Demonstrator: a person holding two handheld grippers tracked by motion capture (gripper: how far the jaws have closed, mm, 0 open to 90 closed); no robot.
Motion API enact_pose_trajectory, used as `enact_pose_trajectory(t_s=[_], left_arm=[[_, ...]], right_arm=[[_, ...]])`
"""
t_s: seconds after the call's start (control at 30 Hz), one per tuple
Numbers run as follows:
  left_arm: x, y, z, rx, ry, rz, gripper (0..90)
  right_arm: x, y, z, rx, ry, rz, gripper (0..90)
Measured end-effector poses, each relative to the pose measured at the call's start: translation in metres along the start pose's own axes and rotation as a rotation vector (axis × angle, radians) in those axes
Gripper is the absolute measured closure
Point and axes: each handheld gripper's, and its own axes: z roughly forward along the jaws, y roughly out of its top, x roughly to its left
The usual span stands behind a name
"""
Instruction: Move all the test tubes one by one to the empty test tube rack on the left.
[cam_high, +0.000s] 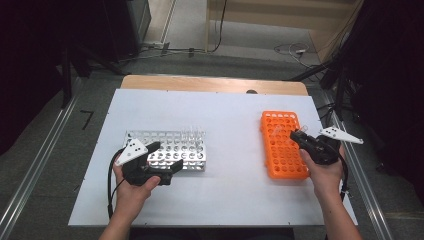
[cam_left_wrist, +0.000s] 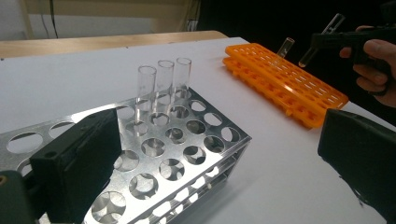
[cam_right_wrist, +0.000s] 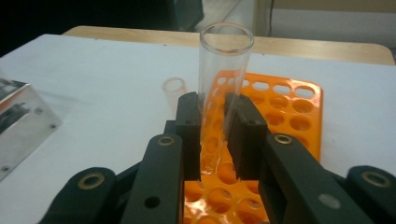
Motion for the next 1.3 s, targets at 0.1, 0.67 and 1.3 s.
enact_pose_trajectory(t_s=[0.1, 0.67, 1.3], left_arm=[[-0.002, 0.001, 0.000, 0.000, -0.006, 0.003, 0.0], [-0.012, 0.005, 0.002, -0.006, -0.039, 0.023, 0.1], [-0.035, 0.011, 0.014, 0.006, -0.114, 0.060, 5.7]], right_arm=[[0.011, 0.001, -0.003, 0.003, 0.039, -0.034, 73.3], [0.072, -0.008, 0.000, 0.044, 0.239, -0.151, 73.4], [0.133, -0.019, 0.011, 0.101, 0.417, -0.246, 73.4]])
